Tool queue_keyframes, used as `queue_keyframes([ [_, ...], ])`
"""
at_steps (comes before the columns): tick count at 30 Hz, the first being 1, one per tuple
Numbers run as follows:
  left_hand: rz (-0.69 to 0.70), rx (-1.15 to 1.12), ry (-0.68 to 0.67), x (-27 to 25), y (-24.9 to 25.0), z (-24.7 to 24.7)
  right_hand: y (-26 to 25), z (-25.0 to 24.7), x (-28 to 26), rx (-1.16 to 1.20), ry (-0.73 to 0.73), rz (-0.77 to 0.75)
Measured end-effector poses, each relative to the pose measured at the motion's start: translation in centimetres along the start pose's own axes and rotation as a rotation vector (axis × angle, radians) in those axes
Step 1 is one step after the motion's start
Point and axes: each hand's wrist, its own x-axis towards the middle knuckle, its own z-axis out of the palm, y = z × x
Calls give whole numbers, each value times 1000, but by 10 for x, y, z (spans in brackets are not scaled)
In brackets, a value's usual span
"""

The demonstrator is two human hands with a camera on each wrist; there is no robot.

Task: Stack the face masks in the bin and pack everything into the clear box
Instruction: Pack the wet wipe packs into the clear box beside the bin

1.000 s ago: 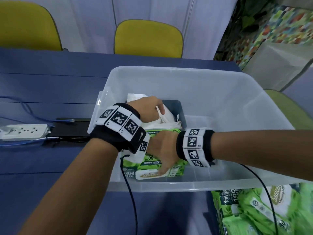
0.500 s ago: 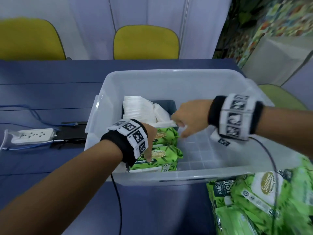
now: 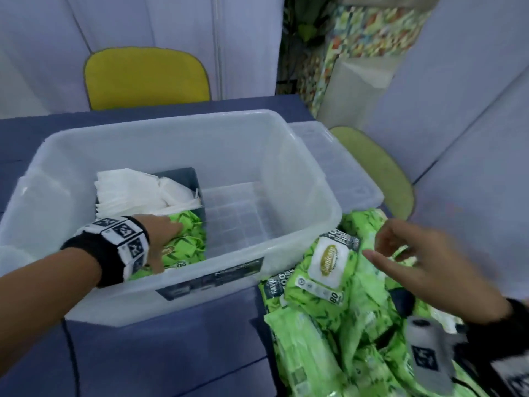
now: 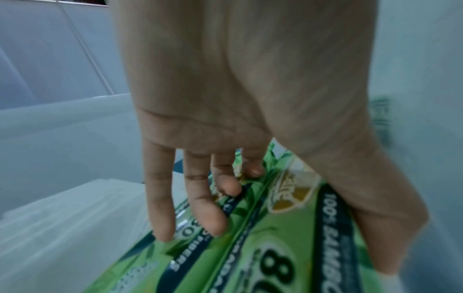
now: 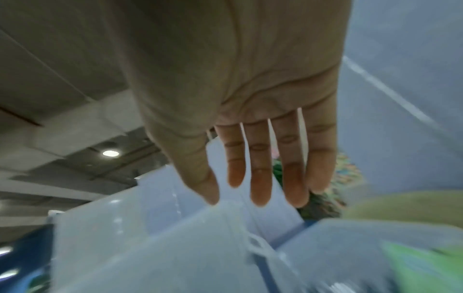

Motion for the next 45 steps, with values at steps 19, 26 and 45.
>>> queue_keyframes([
  [19,289,-222,684,-102,53,-126,87,88,1,-72,-135,419],
  [26,702,-776,581,-115,189,-101,95,100,0,-103,-125,484],
  [45,-18,-1183,529,-3,272,-37,98,105,-9,415,-226,640],
])
